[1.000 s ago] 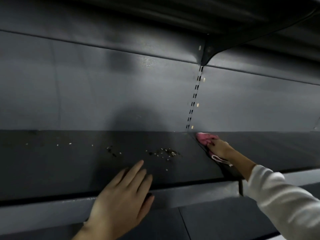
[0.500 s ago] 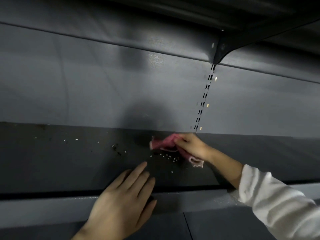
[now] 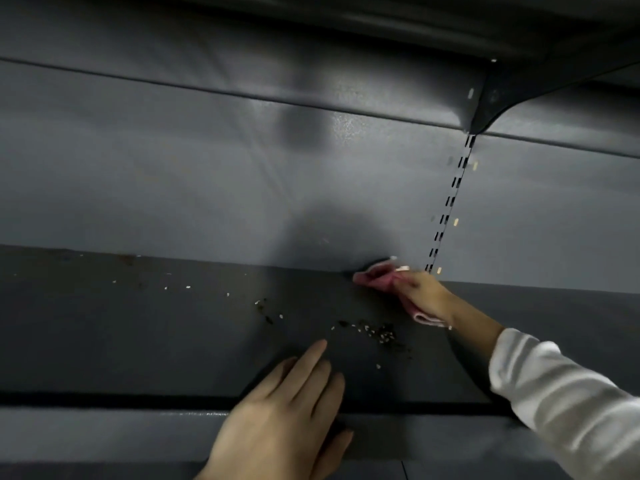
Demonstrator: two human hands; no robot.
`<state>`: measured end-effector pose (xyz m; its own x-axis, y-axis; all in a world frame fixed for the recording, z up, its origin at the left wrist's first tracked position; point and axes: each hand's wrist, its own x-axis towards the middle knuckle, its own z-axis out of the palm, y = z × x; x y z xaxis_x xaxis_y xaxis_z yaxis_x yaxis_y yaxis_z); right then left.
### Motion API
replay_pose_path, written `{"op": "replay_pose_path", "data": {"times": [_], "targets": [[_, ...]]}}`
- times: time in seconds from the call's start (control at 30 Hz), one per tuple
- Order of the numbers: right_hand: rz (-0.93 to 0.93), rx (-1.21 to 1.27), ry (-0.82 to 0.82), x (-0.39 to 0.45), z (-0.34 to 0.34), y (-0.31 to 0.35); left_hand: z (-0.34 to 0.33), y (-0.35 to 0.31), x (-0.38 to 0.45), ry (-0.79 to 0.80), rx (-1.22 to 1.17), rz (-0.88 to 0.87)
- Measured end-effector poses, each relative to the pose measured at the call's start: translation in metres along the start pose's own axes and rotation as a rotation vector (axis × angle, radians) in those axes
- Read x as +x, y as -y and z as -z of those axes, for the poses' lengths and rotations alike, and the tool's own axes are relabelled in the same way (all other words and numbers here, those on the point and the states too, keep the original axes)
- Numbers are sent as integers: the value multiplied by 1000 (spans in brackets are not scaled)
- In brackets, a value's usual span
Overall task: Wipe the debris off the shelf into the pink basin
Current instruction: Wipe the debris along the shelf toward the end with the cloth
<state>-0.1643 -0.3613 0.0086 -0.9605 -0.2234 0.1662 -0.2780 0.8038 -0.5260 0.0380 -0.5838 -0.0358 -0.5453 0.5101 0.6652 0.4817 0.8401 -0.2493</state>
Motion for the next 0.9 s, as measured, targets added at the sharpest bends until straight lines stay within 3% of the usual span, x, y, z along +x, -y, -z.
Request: {"op": "replay_pose_path", "data": {"times": [0.23,0.3,0.4,0.47,0.63,0.9], "targets": [[200,108,198,-46,-21,49,5,1,-3,5,19,-12],[198,188,158,-58,-15,48,6,2,-4,7,27,-16],[15,408,-70,-65,14,36,8,5,-6,14,44,-37],[-101,372,-176,-71,35,19,11,10,-12,19,64,-31],[-319,-186,-74,-109,40,-10,20,37,-34,23,44,6],[-371,80,-208,-107,-31,81,36,79,-64,-2,1,-30]]}}
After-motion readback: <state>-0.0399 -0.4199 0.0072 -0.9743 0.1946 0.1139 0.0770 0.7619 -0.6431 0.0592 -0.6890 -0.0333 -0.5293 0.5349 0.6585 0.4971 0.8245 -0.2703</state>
